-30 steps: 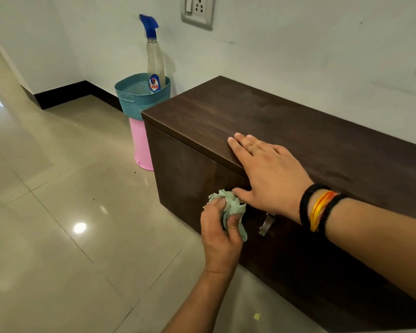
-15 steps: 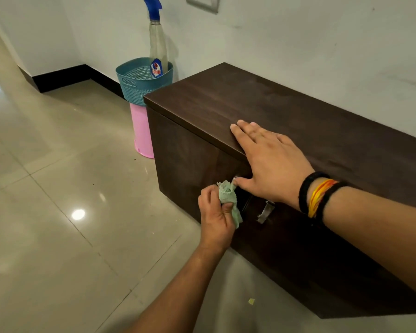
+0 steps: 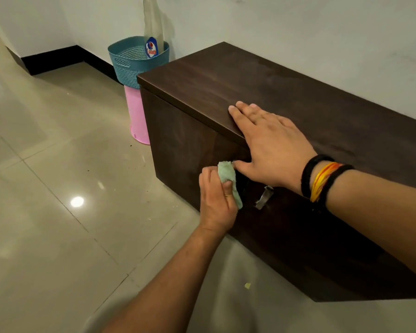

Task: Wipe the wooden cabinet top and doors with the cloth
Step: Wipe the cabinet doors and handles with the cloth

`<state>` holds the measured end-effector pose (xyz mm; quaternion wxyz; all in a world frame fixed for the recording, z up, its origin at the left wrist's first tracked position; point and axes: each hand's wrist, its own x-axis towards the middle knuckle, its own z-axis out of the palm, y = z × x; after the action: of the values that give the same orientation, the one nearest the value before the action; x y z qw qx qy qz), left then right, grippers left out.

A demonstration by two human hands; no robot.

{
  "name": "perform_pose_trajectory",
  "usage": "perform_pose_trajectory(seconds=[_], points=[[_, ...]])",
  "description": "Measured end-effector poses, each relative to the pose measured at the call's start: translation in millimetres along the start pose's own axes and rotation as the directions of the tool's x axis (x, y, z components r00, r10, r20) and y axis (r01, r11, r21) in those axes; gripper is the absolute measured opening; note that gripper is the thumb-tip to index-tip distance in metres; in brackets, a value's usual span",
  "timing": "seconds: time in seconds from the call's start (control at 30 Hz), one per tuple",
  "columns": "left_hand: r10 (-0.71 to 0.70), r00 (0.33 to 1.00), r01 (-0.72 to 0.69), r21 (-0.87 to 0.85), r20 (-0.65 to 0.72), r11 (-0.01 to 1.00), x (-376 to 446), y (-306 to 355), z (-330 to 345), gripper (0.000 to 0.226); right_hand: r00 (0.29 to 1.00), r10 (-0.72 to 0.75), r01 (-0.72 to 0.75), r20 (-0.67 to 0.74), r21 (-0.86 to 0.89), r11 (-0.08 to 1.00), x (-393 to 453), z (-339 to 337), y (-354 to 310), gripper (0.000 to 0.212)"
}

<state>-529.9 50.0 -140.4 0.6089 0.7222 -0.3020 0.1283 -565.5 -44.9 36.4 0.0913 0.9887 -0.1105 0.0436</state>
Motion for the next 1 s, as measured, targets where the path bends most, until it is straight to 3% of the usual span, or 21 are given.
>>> perform_pose_trajectory(seconds=[0.2,0.33,0.5,0.73,0.87,1.0], points=[[-0.032,0.999,0.031,0.055,0.025,0.998,-5.3,-3.8,0.1,0.014,1.000,-0.001,0.001,0.016,0.013,1.000,-0.5,-1.0,-0.9,0.109],[-0.046,0.996,0.037,0.120,0.080,0.992,10.7,16.8,-14.3,0.020,0.999,-0.013,0.012,0.041,0.023,1.000,1.1,-1.4,0.3,0.108],[-0.046,0.997,0.021,0.335,0.066,0.942,25.1,26.3,-17.1,0.024,0.999,-0.020,0.019,0.047,0.041,0.999,2.2,-0.2,3.2,0.105],[-0.016,0.989,-0.001,0.109,0.147,0.994,4.7,8.0,-16.8,0.036,0.997,-0.079,0.079,0.006,0.025,0.997,-0.9,-1.1,0.7,0.104],[-0.068,0.983,0.056,0.074,0.170,0.996,-2.1,8.5,-19.2,0.025,0.961,-0.273,0.275,0.028,-0.100,0.956,-7.2,-3.3,-2.3,0.077],[-0.100,0.990,0.088,0.114,0.100,0.990,18.6,23.8,-20.1,0.021,0.946,-0.318,0.325,0.069,-0.146,0.935,-5.5,-8.9,-2.3,0.035]])
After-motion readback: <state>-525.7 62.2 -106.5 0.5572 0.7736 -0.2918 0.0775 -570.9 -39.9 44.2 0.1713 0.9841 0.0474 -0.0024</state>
